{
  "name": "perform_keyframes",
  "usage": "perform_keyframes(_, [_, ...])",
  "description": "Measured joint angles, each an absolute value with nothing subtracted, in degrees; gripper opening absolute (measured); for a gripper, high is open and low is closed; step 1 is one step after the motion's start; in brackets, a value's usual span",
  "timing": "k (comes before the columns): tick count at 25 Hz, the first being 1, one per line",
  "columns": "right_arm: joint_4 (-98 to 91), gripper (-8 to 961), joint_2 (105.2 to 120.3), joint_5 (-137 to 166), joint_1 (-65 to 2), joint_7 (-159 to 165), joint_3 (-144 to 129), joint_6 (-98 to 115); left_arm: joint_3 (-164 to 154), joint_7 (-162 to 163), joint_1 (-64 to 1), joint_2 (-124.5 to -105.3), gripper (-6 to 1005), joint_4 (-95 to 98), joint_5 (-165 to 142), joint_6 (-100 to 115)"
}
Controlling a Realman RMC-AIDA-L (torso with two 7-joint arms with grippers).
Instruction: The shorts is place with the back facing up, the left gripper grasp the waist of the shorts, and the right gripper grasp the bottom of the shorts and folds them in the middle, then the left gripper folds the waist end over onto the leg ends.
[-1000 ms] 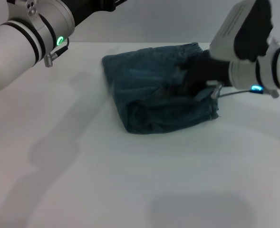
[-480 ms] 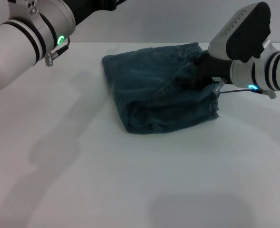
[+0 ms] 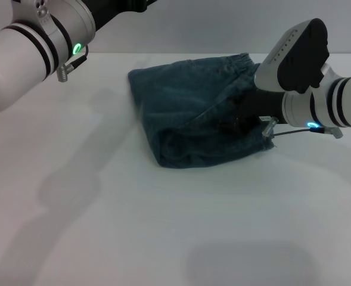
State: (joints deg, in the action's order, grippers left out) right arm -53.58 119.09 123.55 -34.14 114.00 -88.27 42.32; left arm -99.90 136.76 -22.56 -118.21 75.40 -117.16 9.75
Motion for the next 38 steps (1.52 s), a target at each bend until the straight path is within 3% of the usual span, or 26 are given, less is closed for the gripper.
perform_keyframes(21, [-53.5, 602, 118.91, 123.9, -34.4, 117.0, -87.9, 51.0, -99.7, 136.8, -22.8, -118.21, 842, 74.9, -117.2, 9.8])
perform_keyframes(34, [-72.4, 602, 119.09, 107.7, -22.3, 102.4, -85.9, 50.8, -99.4, 136.5, -23.1, -118.21, 842, 73.9, -117.2, 8.6])
perform_keyframes(38, [-72.6, 603, 119.07, 96.5, -18.9, 92.6, -81.9, 50.7, -100.1, 136.4, -21.9, -118.19, 842, 71.3, -117.4, -0.8])
